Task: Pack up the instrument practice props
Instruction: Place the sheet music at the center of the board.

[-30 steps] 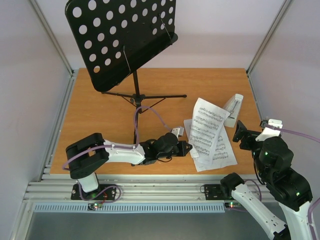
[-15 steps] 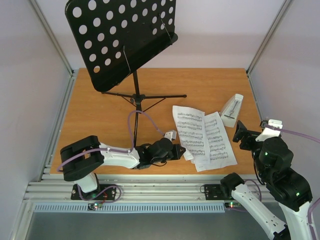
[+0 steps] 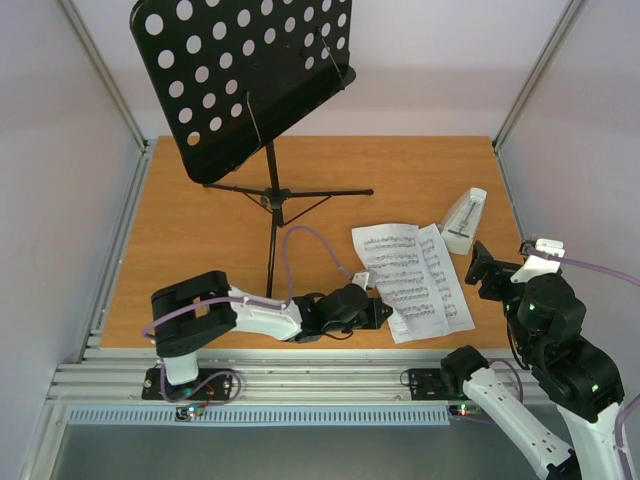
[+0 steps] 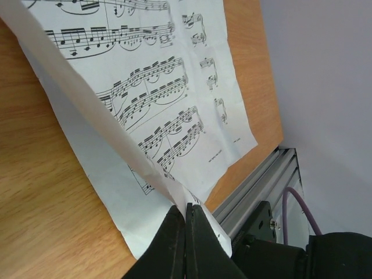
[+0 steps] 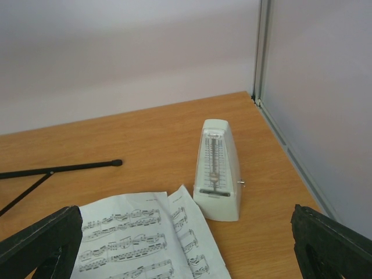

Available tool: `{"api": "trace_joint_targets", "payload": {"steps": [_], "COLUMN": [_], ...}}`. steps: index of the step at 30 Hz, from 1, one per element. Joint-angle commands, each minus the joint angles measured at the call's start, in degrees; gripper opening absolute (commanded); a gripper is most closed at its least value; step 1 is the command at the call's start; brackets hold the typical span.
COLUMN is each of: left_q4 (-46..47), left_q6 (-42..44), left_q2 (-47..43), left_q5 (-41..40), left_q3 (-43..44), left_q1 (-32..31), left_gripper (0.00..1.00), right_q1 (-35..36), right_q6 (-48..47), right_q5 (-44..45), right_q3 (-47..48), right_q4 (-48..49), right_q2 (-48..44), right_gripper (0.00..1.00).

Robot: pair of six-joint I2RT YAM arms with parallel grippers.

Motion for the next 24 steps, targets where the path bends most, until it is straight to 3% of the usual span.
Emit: {"api": "trace_joint_targets", "payload": {"steps": [1, 15, 19, 21, 24], "left_q4": [4.56, 3.05, -1.58, -3.51, -8.66], "left_q6": [-0.55, 0.66, 5.4, 8.82, 12.9], "left_q2": [3.39, 9.62, 7.82, 5.8, 1.99], "left_q5": [0.51, 2.45, 1.57, 1.59, -0.82], "left_q3": [3.18, 11.07, 11.99, 11.55, 11.09], "left_q1": [-0.79, -3.09, -3.09, -3.06, -3.08], "left_gripper": [0.01, 0.0, 0.02, 0.17, 0.51], "right_q1": [-0.09, -0.09, -0.09, -0.13, -0.09], "right_q6": [0.58, 0.57, 0.57, 0.57, 0.52], "right_q5": [0.26, 0.12, 0.28, 0.24, 0.29], "right_q3": [-0.54, -0.72, -0.72, -0.72, -0.8], "right_q4": [0.77, 0.92, 0.81, 0.84, 0.98], "right_q2": [-0.28, -0.3, -0.62, -0.85, -1.16], "right_gripper": [0.99, 0.98, 0.98, 0.99, 0.99]}}
